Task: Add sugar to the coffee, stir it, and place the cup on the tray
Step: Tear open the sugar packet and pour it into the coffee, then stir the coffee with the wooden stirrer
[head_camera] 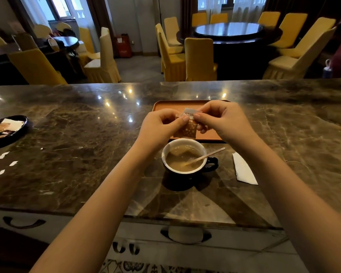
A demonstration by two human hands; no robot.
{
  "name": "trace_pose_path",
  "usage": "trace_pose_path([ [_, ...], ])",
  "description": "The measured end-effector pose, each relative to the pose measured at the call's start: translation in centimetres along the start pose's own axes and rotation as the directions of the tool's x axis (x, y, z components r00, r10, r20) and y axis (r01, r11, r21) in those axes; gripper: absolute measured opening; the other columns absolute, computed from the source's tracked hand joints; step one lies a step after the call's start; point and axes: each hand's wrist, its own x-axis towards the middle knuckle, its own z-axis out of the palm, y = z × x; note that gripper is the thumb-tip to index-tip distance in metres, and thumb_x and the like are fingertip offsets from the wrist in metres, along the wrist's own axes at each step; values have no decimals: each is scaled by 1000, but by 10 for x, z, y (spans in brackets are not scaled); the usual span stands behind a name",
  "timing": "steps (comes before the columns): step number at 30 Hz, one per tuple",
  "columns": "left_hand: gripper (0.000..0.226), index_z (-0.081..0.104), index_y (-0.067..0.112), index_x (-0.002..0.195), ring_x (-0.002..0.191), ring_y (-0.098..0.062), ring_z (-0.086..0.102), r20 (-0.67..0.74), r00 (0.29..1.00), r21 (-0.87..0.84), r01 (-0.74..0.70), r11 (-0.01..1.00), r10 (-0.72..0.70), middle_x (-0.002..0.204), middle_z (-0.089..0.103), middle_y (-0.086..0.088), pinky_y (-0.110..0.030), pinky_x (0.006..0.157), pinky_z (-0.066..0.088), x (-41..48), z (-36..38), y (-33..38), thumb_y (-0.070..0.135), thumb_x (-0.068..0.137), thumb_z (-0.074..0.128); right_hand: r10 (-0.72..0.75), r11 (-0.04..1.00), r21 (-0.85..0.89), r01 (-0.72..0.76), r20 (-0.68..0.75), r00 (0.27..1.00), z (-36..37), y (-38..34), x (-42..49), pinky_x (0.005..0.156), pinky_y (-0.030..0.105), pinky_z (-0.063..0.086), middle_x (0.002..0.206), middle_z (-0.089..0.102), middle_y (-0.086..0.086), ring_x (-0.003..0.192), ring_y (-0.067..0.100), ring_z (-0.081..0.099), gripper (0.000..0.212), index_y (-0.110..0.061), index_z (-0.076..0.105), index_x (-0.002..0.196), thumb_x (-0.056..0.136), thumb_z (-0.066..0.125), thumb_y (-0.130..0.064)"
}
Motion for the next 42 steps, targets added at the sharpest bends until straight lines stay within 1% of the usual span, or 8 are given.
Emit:
trace_pose_path([
  [6,12,70,13,89,78,-7,68,-31,999,-5,15,1000,-15,84,71,-3,-15,66,53,-9,-10,-3,20,82,63,-21,999,-43,24,70,997,2,2,-6,55,10,50,75,65,-5,62,1,62,8,-17,63,91,85,59,-18],
  [10,8,70,20,85,73,0,66,-127,988,34,91,995,-86,82,70,5,-10,61,51,-16,-33,-17,23,81,63,-35,923,-382,40,19,999,-18,15,-12,56,7,46,83,58,-15,72,-2,56,20,-21,61,102,86,56,-32],
  [13,10,70,20,86,73,1,65,-192,970,113,172,979,-148,81,69,7,-12,61,49,-24,-54,-32,26,82,62,78,863,-502,-55,25,997,-36,32,-21,59,11,36,85,56,-14,77,-6,50,29,-22,61,105,85,53,-40],
  [19,6,70,26,83,90,-14,62,-223,888,94,429,898,-401,90,69,2,-35,84,48,-47,-87,-77,26,82,63,268,887,-422,-187,143,953,-32,42,-38,45,10,42,71,65,-6,56,3,59,25,-21,64,87,79,58,-43],
  [22,6,70,25,79,84,-13,63,-253,852,171,506,846,-458,86,70,3,-29,73,49,-53,-93,-101,29,80,65,254,944,-258,-206,167,953,-25,40,-41,46,11,45,67,66,-1,51,1,57,12,-17,67,89,81,64,-24],
  [29,15,72,17,85,81,-12,57,-328,903,493,414,765,-278,85,68,2,-32,73,44,-47,-91,-130,30,81,65,274,955,82,-286,135,952,-5,30,-42,50,14,46,65,67,-3,58,7,56,11,-18,73,81,79,66,-26],
  [35,22,70,8,93,81,-16,50,-370,922,625,338,703,-114,87,64,-8,-34,69,40,-47,-92,-136,25,80,67,229,972,29,-232,94,969,9,22,-46,54,16,48,71,69,3,59,9,59,17,-21,71,80,86,57,-27],
  [42,27,67,6,105,95,-31,53,-344,934,723,330,607,-99,100,63,-18,-40,77,42,-42,-108,-134,22,83,63,161,980,-130,-152,61,985,6,12,-52,45,7,44,62,64,-3,50,1,58,20,-22,64,73,89,52,-22],
])
